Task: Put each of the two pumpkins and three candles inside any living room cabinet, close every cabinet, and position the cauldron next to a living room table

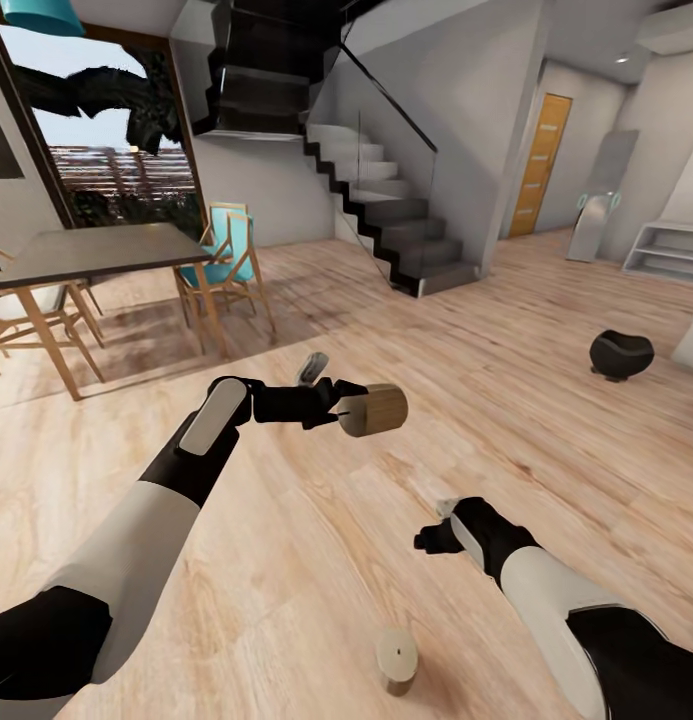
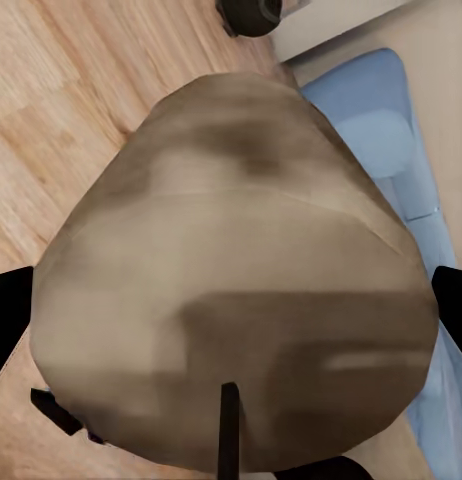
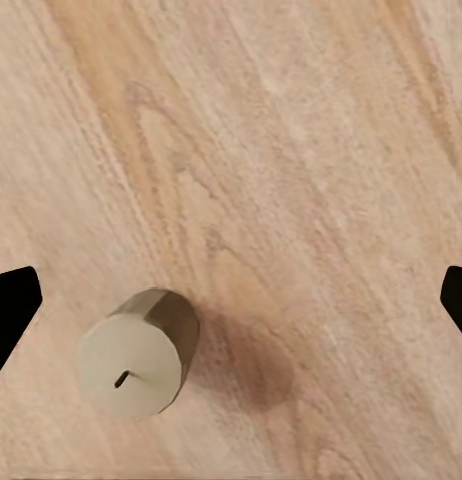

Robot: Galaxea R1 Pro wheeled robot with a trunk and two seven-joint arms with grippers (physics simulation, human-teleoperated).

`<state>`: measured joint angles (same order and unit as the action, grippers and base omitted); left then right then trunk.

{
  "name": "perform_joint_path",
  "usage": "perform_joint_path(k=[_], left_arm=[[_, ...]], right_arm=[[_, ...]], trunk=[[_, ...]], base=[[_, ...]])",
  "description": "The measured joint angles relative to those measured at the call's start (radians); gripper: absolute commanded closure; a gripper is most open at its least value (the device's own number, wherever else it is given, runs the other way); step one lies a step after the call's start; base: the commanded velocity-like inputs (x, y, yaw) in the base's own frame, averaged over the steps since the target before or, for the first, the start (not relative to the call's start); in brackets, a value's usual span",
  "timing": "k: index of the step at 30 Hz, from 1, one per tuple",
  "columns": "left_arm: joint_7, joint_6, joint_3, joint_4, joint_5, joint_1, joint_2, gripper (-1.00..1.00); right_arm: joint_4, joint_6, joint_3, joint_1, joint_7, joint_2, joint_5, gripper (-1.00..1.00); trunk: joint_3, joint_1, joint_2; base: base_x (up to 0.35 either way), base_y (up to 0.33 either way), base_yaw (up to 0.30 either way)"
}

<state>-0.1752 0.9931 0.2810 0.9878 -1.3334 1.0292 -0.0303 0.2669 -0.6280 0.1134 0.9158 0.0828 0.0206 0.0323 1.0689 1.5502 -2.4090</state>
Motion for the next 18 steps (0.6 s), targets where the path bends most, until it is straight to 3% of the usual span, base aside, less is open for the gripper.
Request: perform_joint_path(k=[3, 7, 13, 18], left_arm=[[0.0, 0.0, 0.0, -0.001, 0.005, 0.0, -0.003, 1.0], [0.001, -0.001, 0.001, -0.001, -0.002, 0.0, -0.004, 1.0], [0.002, -0.001, 0.001, -0.001, -0.003, 0.0, -0.004, 1.0], [0.002, 0.0, 0.0, -0.001, -0.001, 0.0, 0.001, 1.0]], right_arm=[[0.0, -0.009, 0.0, 0.0, 0.061, -0.002, 0.0, -1.0], [-0.036, 0.03, -0.001, -0.013, 0.064, 0.001, -0.004, -1.0], [-0.171, 0.221, 0.104, -0.057, 0.052, 0.052, -0.031, -1.0], [-0.183, 0.304, 0.126, -0.079, 0.048, 0.061, -0.038, -1.0]], trunk=[[0.0, 0.0, 0.0], [0.0, 0.0, 0.0], [0.0, 0.0, 0.0], [0.0, 0.0, 0.0]], base=[[0.206, 0.0, 0.0], [0.025, 0.0, 0.0], [0.001, 0.0, 0.0], [0.0, 0.0, 0.083]])
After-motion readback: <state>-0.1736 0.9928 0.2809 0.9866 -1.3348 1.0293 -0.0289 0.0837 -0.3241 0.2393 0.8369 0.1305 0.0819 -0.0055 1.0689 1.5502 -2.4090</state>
